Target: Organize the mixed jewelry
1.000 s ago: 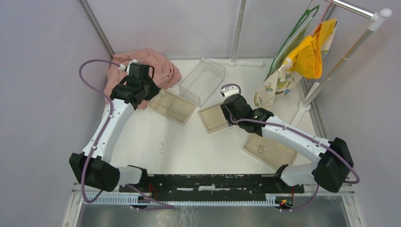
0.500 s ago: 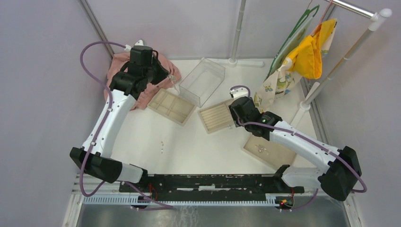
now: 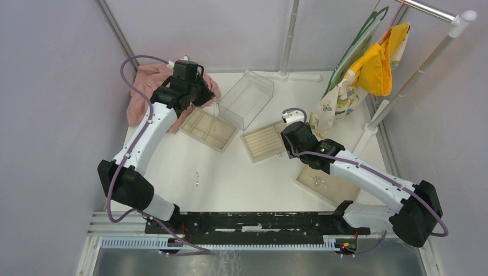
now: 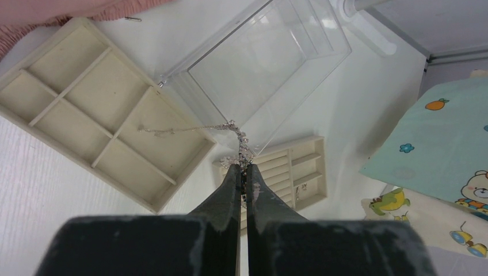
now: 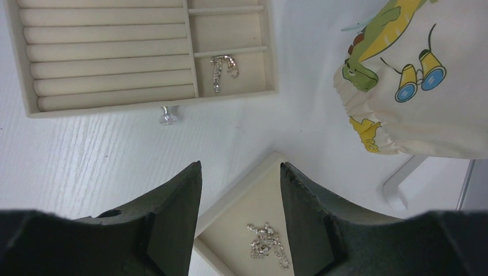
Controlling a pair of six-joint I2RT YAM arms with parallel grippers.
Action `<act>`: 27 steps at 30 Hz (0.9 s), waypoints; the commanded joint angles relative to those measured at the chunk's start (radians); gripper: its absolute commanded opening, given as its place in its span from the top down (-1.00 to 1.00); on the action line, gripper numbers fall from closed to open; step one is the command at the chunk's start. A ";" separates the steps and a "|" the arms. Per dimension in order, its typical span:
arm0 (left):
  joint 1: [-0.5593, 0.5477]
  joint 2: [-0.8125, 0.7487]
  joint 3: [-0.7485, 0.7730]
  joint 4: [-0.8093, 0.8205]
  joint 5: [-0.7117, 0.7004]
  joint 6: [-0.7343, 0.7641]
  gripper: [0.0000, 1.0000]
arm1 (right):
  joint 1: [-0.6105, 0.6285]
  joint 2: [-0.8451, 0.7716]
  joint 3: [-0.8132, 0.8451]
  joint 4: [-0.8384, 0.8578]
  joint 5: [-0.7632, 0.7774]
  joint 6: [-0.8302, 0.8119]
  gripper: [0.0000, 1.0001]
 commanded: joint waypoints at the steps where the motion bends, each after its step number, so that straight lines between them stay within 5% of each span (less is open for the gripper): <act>1: -0.004 -0.010 -0.041 0.083 0.031 -0.029 0.96 | -0.002 -0.017 0.000 0.009 0.014 0.019 -0.17; 27: -0.012 0.124 -0.308 0.238 0.002 -0.016 0.96 | -0.002 -0.038 -0.057 0.010 -0.005 0.045 -0.16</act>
